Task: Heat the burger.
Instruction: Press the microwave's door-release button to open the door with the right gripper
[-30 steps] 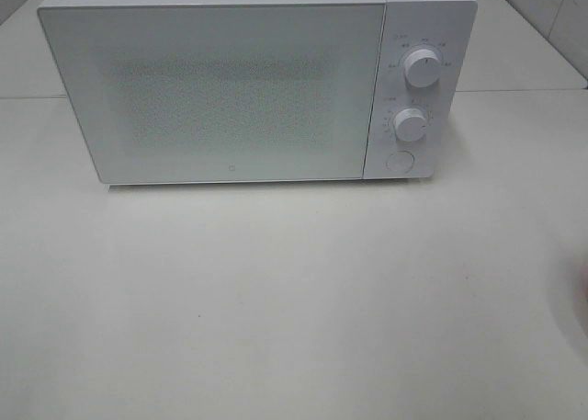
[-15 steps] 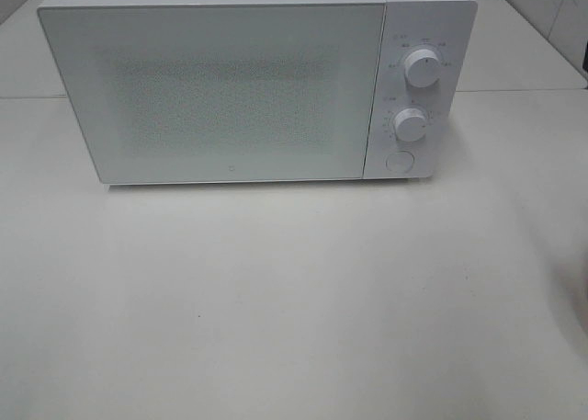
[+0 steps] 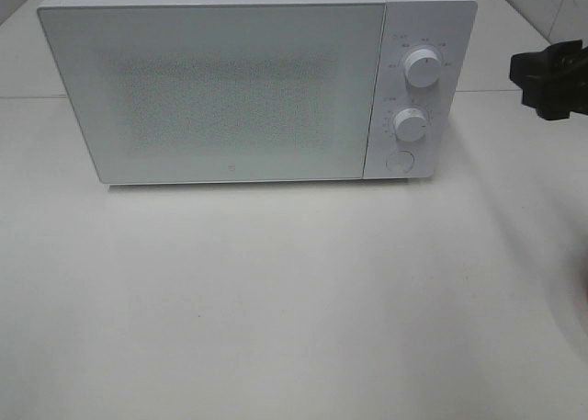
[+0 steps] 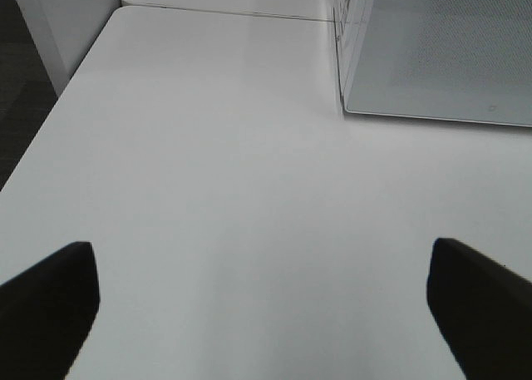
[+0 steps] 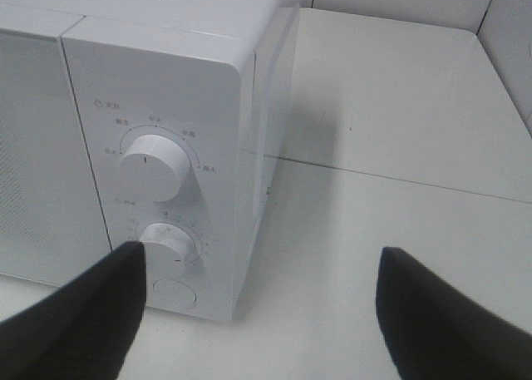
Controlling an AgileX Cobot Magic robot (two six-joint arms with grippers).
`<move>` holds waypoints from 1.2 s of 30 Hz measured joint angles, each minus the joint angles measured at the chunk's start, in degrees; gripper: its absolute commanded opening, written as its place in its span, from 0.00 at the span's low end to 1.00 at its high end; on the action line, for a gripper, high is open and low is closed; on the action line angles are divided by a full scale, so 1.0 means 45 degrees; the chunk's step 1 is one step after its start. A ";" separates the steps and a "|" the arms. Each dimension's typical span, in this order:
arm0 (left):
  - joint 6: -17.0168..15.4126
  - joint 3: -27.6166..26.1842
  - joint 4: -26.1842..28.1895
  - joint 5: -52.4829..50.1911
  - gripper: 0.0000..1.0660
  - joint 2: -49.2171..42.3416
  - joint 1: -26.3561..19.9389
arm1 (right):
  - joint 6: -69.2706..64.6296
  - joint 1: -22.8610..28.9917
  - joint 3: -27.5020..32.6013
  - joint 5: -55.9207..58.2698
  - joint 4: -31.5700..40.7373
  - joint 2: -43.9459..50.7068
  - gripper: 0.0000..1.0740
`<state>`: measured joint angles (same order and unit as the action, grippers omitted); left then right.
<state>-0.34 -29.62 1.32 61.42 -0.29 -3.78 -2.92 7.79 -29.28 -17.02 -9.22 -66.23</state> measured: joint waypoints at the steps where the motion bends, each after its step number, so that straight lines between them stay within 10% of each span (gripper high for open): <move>1: 0.0000 0.0000 0.0000 0.0000 0.94 0.0000 0.0000 | 0.0000 0.0000 0.0000 0.0000 0.0000 0.0000 0.71; 23: 0.0000 0.0000 0.0013 0.0000 0.94 0.0000 0.0000 | -0.4940 0.1362 0.2521 -0.5539 0.0000 -0.4240 0.59; 36: 0.0000 0.0000 0.0013 0.0000 0.94 0.0000 0.0000 | -1.4604 0.1413 0.2521 -0.6837 0.0013 -0.4278 0.00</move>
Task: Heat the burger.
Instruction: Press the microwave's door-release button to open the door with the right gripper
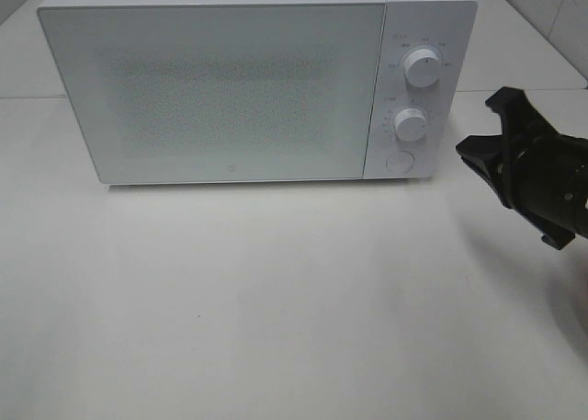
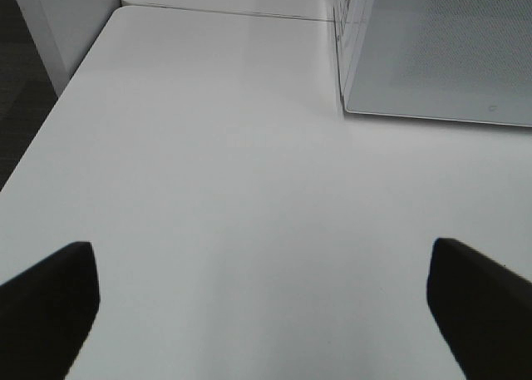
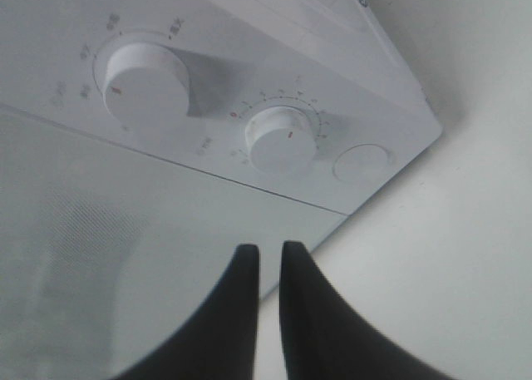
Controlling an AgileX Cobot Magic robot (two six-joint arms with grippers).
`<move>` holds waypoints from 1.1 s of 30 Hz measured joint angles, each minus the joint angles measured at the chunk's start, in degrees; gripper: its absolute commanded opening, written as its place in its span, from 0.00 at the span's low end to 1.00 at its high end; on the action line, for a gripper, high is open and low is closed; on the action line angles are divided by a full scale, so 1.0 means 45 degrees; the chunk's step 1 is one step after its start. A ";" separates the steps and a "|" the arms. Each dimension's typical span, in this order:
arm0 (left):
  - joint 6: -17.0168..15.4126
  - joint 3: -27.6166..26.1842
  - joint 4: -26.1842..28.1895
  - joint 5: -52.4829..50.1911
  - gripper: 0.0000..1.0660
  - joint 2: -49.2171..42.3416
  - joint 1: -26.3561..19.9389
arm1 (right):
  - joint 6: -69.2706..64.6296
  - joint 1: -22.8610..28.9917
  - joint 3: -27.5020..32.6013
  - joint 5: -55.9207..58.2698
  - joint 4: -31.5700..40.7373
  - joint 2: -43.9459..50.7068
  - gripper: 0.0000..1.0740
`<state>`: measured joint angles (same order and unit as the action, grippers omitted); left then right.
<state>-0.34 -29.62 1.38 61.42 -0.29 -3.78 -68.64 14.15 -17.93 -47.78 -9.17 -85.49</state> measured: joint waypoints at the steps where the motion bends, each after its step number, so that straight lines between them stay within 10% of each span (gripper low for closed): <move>1: 0.0000 0.0000 0.0000 0.0000 0.94 0.0000 0.0000 | 0.0000 0.0000 0.0000 0.0000 0.0000 0.0000 0.00; 33: 0.0000 0.0000 0.0000 0.0000 0.94 0.0000 0.0000 | -0.5322 0.0000 0.0013 -0.1770 0.1095 -0.3450 0.00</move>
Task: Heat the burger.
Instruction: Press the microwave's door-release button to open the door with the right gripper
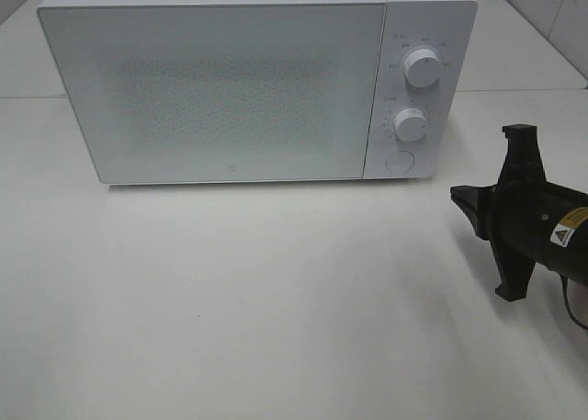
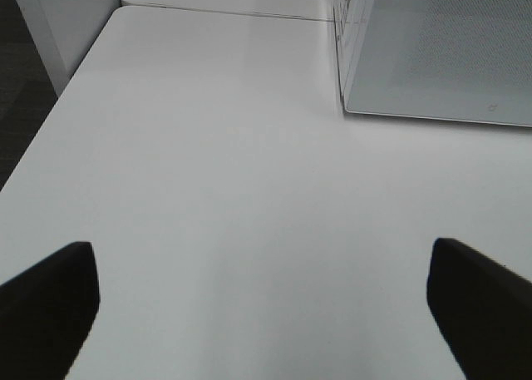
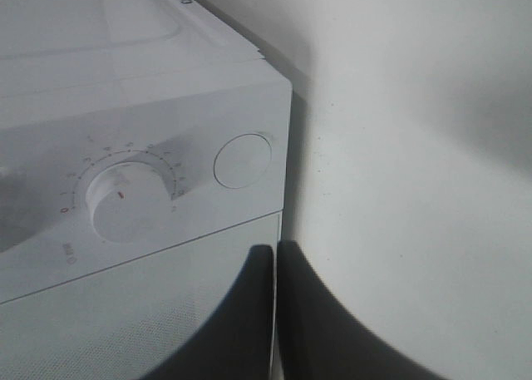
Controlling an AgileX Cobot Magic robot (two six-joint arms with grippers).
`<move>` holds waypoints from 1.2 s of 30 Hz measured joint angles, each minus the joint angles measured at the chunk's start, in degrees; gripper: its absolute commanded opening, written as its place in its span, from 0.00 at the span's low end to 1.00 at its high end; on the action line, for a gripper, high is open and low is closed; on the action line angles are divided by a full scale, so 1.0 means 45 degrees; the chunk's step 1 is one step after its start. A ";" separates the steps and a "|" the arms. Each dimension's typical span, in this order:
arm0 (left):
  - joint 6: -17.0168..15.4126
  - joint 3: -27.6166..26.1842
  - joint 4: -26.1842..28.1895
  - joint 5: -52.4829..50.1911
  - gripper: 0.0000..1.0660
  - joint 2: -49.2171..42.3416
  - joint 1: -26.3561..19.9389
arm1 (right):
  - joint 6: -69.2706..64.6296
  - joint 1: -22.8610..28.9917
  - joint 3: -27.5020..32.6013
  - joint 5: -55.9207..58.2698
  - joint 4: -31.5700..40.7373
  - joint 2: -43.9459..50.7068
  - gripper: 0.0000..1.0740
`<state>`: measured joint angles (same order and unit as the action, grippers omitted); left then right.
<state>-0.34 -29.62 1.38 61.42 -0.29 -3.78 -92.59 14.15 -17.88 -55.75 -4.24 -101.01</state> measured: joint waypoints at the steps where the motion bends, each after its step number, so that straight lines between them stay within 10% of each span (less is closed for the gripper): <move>1: 0.0000 0.0000 0.0000 0.0000 0.94 0.0000 0.0000 | 0.0000 0.0000 0.0000 0.0000 0.0000 0.0000 0.00; 36: 0.0000 0.0000 0.0000 0.0000 0.94 0.0000 0.0000 | 0.0293 0.1337 -0.2954 -0.0624 0.2012 -0.2839 0.00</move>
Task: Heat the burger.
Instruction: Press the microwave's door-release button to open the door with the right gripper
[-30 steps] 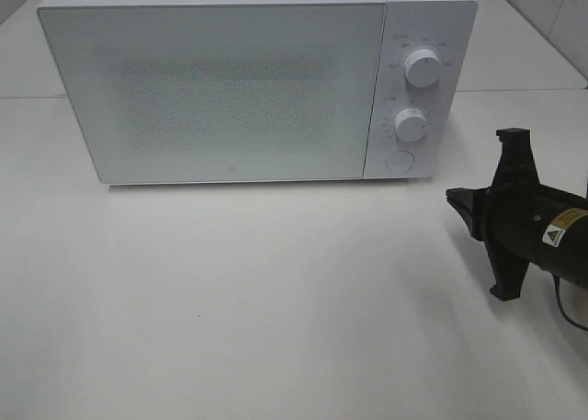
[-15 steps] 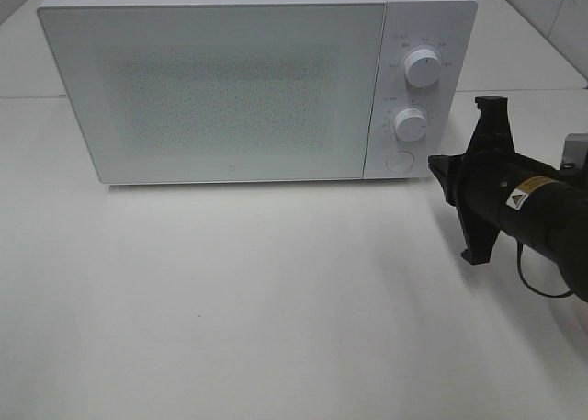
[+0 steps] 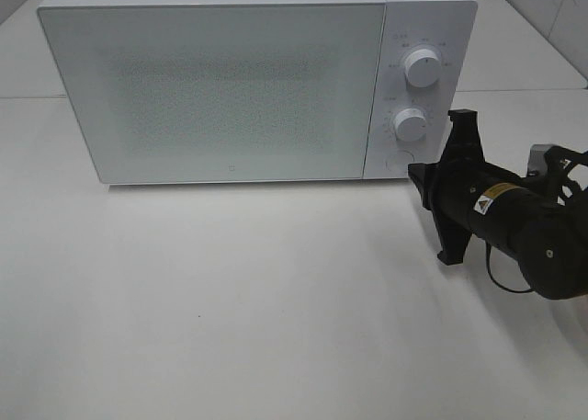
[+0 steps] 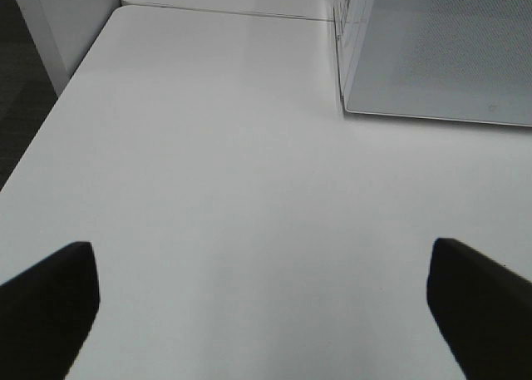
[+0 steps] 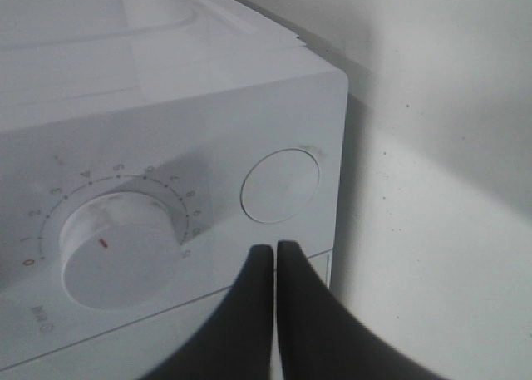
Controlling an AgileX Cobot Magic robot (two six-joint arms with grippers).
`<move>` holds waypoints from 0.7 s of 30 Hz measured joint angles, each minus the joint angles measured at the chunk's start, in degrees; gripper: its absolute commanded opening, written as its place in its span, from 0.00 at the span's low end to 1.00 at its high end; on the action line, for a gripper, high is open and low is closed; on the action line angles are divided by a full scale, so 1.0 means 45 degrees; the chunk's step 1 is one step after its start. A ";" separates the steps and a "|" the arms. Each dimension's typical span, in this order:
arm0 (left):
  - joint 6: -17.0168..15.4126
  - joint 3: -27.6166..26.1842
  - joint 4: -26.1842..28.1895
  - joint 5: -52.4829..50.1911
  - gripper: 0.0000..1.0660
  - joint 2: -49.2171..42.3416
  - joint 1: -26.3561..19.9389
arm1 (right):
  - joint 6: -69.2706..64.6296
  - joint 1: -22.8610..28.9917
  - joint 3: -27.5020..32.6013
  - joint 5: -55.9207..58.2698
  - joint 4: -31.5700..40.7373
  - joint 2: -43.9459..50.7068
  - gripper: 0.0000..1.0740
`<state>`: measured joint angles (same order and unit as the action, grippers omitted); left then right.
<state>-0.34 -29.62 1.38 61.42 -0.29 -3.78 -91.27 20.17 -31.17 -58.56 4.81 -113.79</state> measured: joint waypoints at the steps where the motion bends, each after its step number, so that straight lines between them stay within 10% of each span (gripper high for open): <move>1: 0.0000 0.0000 0.0000 0.0000 0.94 0.0000 0.0000 | 0.0000 0.0000 0.0000 0.0000 0.0000 0.0000 0.00; 21: 0.0000 0.0000 0.0000 0.0000 0.94 0.0000 0.0000 | 0.0000 0.0000 -0.1413 0.0013 -0.0089 -0.1095 0.01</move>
<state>-0.34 -29.62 1.38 61.42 -0.29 -3.78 -91.27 20.17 -37.53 -58.50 4.41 -118.72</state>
